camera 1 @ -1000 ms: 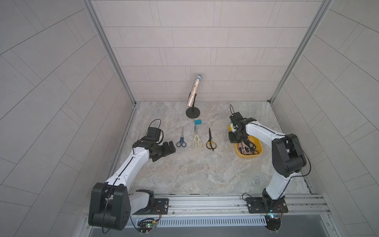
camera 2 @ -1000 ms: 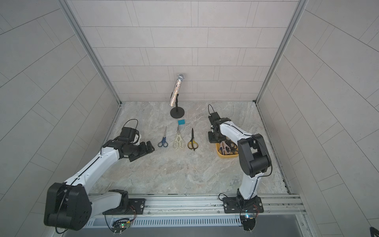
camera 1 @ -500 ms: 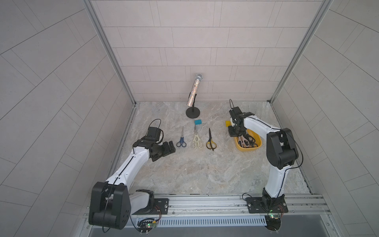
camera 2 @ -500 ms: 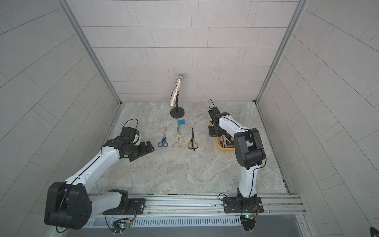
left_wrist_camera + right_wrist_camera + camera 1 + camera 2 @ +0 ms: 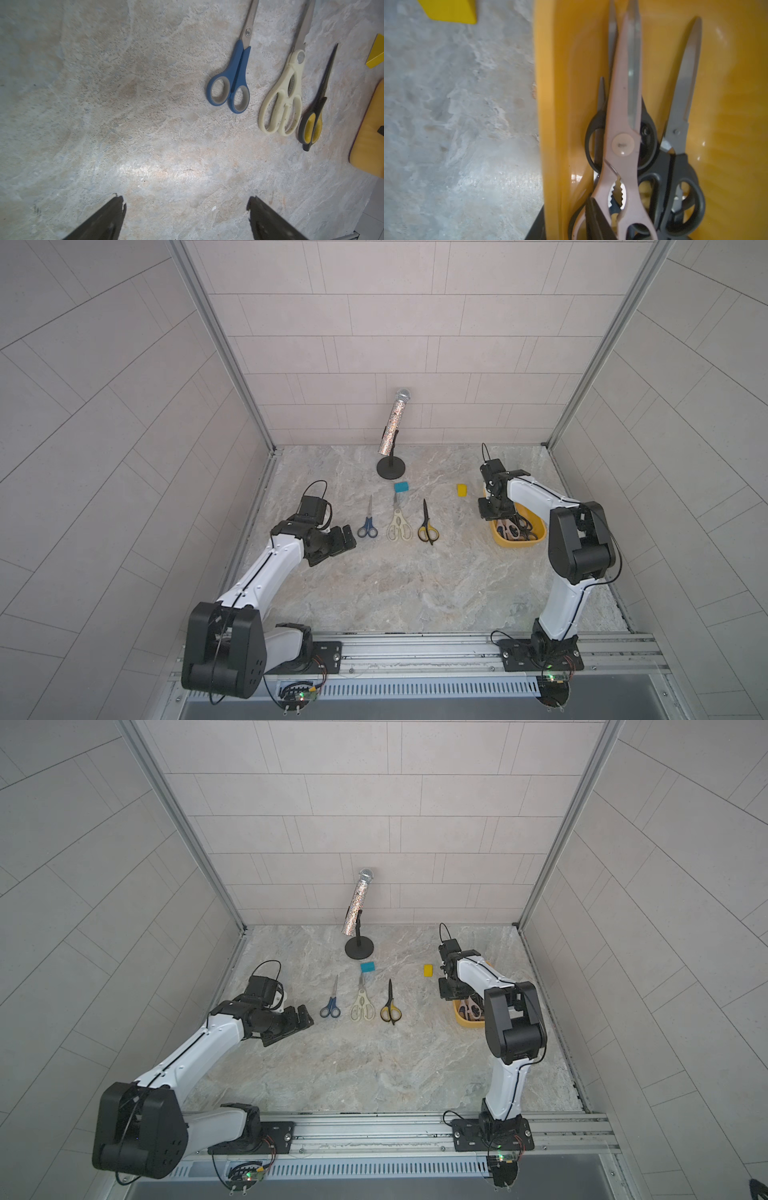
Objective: Take the scissors out of the storage box
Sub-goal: Move the storage box to the center of the board.
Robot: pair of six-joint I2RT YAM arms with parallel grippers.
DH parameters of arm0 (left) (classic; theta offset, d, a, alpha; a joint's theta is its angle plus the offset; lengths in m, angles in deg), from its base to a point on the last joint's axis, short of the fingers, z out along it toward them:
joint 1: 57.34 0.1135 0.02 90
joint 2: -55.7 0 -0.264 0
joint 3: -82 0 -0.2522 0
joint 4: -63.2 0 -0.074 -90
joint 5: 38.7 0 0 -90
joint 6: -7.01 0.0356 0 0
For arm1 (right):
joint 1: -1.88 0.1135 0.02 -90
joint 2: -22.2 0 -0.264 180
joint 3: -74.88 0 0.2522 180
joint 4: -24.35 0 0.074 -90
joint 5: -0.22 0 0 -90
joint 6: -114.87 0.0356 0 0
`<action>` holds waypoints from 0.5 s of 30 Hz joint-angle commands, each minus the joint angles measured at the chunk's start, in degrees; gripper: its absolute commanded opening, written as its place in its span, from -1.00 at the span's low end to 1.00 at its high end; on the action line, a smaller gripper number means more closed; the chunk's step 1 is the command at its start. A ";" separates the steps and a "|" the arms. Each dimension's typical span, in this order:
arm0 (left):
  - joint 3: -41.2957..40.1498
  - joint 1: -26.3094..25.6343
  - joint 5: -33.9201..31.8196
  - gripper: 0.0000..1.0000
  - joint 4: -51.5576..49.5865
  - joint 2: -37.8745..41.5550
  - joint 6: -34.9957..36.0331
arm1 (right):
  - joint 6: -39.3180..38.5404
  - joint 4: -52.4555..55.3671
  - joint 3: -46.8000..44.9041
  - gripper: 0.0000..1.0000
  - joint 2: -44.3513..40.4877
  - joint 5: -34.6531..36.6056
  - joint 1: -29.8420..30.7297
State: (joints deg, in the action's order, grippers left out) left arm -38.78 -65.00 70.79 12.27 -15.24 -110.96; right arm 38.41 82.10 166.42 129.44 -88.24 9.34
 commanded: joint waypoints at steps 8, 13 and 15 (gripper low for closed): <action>1.70 -0.25 0.31 1.00 0.06 -0.90 1.10 | 2.57 2.60 -4.33 -0.31 -14.09 -2.02 -5.30; 2.49 -0.21 0.69 1.00 0.50 -1.73 0.71 | 4.21 2.58 -8.64 -0.34 -15.32 1.63 -9.93; 2.92 -0.18 0.73 1.00 0.59 -2.08 0.17 | 4.65 1.64 -10.76 -0.35 -15.69 0.86 -12.41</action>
State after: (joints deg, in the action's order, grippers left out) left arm -37.67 -65.00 71.29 12.68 -16.75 -110.57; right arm 41.43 82.76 158.24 113.86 -89.22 -0.78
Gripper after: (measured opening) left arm 0.998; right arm 0.326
